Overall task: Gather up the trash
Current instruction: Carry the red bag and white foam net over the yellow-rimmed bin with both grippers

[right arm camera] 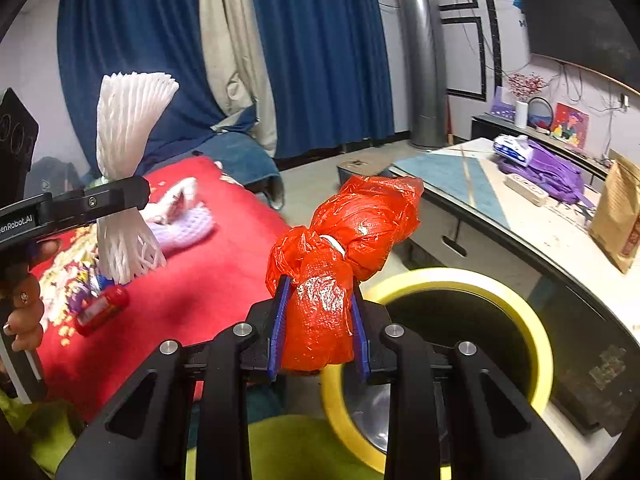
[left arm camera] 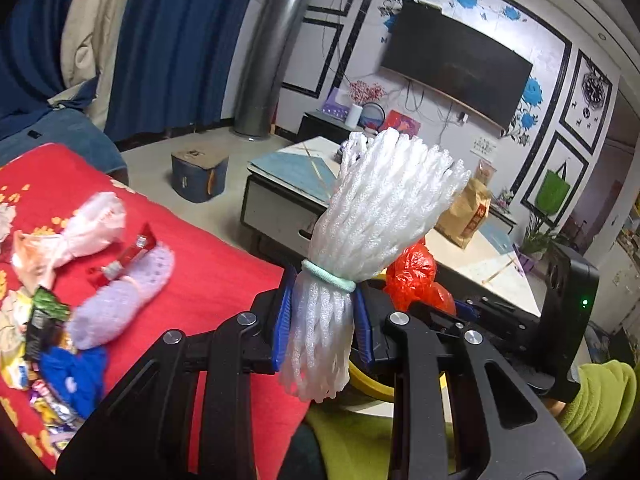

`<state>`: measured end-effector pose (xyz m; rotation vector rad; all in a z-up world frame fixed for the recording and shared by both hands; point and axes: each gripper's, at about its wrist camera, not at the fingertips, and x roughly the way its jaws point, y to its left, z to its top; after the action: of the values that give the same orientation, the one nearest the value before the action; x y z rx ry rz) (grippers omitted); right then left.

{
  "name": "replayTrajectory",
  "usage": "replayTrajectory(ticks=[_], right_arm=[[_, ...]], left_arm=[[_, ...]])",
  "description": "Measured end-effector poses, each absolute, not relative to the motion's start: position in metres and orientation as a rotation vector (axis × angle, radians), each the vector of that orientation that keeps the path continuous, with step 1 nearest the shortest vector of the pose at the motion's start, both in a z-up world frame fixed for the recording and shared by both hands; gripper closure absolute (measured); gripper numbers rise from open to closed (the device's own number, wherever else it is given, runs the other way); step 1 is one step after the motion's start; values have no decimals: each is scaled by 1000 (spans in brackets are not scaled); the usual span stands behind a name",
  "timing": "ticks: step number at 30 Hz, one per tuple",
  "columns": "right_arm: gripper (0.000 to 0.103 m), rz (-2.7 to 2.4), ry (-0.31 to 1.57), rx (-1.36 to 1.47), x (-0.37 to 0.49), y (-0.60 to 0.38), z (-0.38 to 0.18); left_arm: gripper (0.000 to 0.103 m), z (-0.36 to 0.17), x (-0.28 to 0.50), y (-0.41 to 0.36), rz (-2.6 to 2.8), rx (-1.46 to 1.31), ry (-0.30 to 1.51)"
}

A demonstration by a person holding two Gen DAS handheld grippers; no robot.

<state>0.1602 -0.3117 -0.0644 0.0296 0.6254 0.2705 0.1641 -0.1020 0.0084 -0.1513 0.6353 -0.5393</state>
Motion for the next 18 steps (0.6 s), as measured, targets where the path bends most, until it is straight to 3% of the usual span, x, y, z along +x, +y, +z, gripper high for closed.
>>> replayTrajectory(ticks=[18], right_arm=[[75,154,738,61,152,-371,-97]], left_arm=[[82,-39,201,-192,-581,-16,785]])
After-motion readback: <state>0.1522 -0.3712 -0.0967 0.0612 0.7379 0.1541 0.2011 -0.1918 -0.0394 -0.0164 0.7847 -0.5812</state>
